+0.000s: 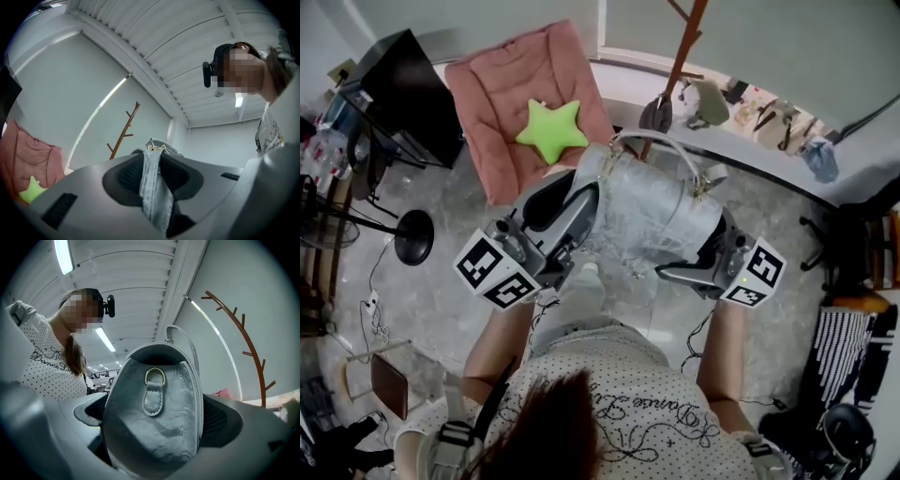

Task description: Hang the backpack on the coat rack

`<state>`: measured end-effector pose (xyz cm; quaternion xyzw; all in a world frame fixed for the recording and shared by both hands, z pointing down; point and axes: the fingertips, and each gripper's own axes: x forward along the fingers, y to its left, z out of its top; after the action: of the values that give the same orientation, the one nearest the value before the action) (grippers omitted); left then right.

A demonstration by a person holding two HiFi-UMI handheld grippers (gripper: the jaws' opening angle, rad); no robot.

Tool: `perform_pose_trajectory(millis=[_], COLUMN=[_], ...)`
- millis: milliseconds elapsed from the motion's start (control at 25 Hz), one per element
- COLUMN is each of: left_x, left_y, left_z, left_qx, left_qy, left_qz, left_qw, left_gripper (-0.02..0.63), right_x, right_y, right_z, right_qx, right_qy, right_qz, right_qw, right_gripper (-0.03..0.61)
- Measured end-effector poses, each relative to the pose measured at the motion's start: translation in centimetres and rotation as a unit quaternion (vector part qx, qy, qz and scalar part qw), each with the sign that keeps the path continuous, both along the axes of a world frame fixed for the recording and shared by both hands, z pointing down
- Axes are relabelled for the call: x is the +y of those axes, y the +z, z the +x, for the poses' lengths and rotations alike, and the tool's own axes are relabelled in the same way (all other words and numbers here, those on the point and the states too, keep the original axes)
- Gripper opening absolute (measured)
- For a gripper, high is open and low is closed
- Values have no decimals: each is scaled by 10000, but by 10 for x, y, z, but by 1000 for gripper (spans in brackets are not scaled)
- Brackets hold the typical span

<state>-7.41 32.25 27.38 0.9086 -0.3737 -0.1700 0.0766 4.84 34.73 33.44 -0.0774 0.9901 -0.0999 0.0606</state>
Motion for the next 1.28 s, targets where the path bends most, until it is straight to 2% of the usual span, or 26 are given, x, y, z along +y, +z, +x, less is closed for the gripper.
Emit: perform_pose_trajectory(millis=[520, 760, 880, 1080, 1280], left_x=[-176, -189, -208, -282, -309], left_y=[-12, -6, -3, 4, -4], left_z=[-38, -37, -35, -25, -18], left_qx=[-191, -181, -185, -173, -139], left_qy=[402, 464, 384, 89, -226], left_qz=[64, 62, 31, -66, 1], left_qw=[9990, 9987, 9991, 9998, 9996], left_gripper=[114, 114, 114, 114, 114], right_x=[-169, -179, -200, -278, -312], right_y=[-8, -3, 0, 6, -3], right_z=[-44, -43, -41, -29, -21], right_qx=[-42, -29, -58, -48, 27], right_qy=[485, 576, 497, 238, -28], right_qz=[-12, -41, -84, -163, -59], right_qw=[9988, 9983, 9987, 9996, 10000], right_gripper=[594, 594, 594, 594, 594])
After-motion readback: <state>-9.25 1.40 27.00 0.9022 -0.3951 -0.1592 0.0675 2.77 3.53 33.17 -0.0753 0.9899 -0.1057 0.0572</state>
